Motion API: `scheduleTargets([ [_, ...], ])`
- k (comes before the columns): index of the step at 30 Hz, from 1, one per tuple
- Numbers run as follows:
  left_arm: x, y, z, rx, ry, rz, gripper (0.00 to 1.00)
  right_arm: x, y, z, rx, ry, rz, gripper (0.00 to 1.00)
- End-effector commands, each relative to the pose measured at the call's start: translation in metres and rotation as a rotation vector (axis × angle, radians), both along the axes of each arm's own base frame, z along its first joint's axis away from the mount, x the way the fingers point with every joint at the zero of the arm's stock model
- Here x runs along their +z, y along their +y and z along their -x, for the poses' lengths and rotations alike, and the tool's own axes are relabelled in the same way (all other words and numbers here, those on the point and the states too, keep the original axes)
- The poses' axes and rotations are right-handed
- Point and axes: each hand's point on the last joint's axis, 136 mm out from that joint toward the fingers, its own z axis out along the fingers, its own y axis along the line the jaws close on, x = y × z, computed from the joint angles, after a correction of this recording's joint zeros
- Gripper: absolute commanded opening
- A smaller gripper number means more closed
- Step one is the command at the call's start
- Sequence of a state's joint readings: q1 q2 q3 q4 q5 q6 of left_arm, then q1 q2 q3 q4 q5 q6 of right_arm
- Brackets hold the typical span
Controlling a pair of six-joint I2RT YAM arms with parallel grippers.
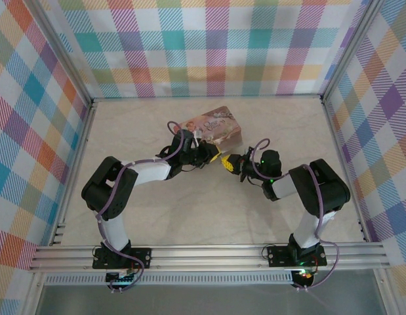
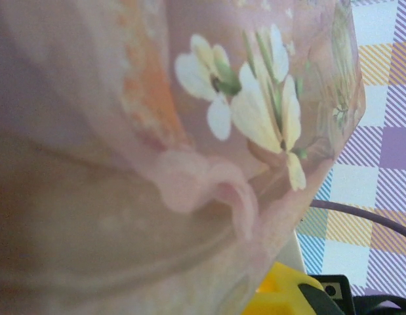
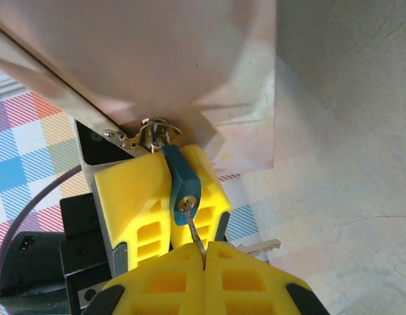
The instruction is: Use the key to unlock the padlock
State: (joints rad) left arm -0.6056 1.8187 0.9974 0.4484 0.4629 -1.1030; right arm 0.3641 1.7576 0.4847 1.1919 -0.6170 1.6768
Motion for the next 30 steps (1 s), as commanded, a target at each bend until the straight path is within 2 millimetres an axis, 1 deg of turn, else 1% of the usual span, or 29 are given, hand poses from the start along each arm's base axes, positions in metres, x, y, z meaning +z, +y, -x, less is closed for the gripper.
scheduleTargets([
  [1, 0.037, -0.040, 0.064, -0.313, 0.006, 0.140, 0.00, 0.019, -0.009, -0.028, -0.086, -0.019, -0.054, 0.00],
  [4, 0.039, -0.040, 0.064, -0.318, -0.001, 0.144, 0.00, 0.013, -0.010, -0.029, -0.069, 0.013, -0.052, 0.00],
  [5, 0.040, -0.040, 0.065, -0.318, -0.002, 0.144, 0.00, 0.008, -0.011, -0.029, -0.063, 0.014, -0.026, 0.00],
  [7, 0.043, -0.039, 0.065, -0.318, -0.007, 0.147, 0.00, 0.007, -0.010, -0.025, -0.038, -0.008, 0.040, 0.00],
  [9, 0.044, -0.039, 0.065, -0.318, -0.010, 0.146, 0.00, 0.012, -0.012, -0.022, -0.038, -0.042, 0.078, 0.00],
  [12, 0.044, -0.040, 0.066, -0.321, -0.008, 0.144, 0.00, 0.026, -0.014, -0.020, -0.042, -0.103, 0.118, 0.00],
  [17, 0.042, -0.043, 0.069, -0.339, -0.002, 0.145, 0.00, 0.040, -0.017, -0.025, -0.076, -0.107, 0.105, 0.00],
  [20, 0.040, -0.043, 0.071, -0.343, -0.001, 0.136, 0.00, 0.046, -0.016, -0.026, -0.072, -0.117, 0.115, 0.03],
  [22, 0.034, -0.040, 0.071, -0.335, 0.007, 0.106, 0.00, 0.046, -0.016, -0.023, -0.063, -0.118, 0.127, 0.09],
  [25, 0.025, -0.034, 0.070, -0.312, 0.021, 0.053, 0.00, 0.039, -0.019, -0.013, -0.042, -0.107, 0.174, 0.26],
  [28, 0.014, -0.024, 0.065, -0.281, 0.037, -0.012, 0.00, 0.033, -0.024, 0.001, -0.013, -0.102, 0.245, 0.35],
  [30, 0.010, -0.020, 0.063, -0.269, 0.044, -0.049, 0.00, 0.032, -0.029, 0.012, 0.007, -0.110, 0.306, 0.38],
])
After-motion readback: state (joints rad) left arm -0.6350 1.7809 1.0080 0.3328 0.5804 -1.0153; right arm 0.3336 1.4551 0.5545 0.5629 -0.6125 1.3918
